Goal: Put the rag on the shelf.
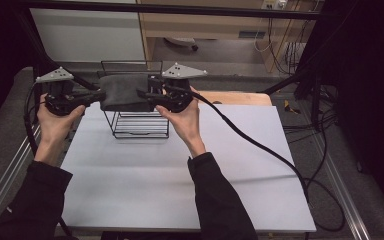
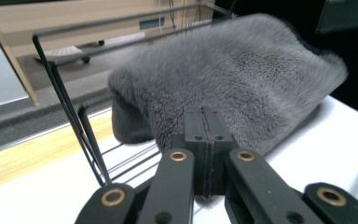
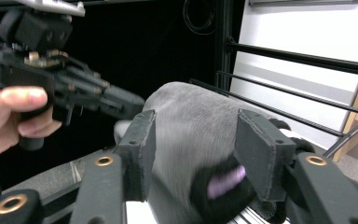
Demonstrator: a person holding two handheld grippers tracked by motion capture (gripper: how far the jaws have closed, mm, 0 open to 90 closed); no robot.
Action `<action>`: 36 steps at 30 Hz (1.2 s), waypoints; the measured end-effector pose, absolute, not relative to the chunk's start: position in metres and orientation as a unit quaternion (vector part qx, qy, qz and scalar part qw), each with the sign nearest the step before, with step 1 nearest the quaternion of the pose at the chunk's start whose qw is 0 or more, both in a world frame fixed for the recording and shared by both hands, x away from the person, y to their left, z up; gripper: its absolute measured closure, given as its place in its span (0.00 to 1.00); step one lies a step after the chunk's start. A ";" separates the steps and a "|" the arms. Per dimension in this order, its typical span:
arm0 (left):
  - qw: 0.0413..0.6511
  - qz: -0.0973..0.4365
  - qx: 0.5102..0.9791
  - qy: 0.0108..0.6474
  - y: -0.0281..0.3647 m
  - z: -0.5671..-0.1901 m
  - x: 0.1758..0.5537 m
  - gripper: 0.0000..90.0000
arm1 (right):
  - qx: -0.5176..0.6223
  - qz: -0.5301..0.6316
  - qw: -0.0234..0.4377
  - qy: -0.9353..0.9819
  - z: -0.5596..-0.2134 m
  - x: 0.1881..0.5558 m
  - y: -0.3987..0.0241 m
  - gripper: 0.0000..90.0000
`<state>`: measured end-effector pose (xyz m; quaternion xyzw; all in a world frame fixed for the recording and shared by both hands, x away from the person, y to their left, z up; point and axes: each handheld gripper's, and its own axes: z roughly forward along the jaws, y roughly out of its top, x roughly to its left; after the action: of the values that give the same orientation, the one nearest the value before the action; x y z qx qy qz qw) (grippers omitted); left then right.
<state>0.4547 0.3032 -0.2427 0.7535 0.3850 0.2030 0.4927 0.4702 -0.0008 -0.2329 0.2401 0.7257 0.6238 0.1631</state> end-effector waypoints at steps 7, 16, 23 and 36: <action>0.480 0.203 0.760 0.387 0.299 -0.262 0.458 1.00 | 0.253 0.571 0.144 0.768 -0.247 0.474 0.006 0.99; 0.476 0.210 0.757 0.395 0.297 -0.279 0.464 1.00 | 0.278 0.554 0.140 0.772 -0.278 0.486 0.003 0.99; 0.484 0.209 0.752 0.395 0.300 -0.281 0.462 0.99 | 0.272 0.566 0.145 0.765 -0.282 0.484 0.001 0.89; 0.448 0.215 0.767 0.407 0.314 -0.283 0.435 0.59 | 0.281 0.562 0.150 0.763 -0.258 0.463 -0.033 0.31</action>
<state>0.4351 0.3140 -0.2827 0.7665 0.4070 0.2151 0.4478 0.4625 -0.0331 -0.2582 0.2809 0.7630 0.5624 0.1504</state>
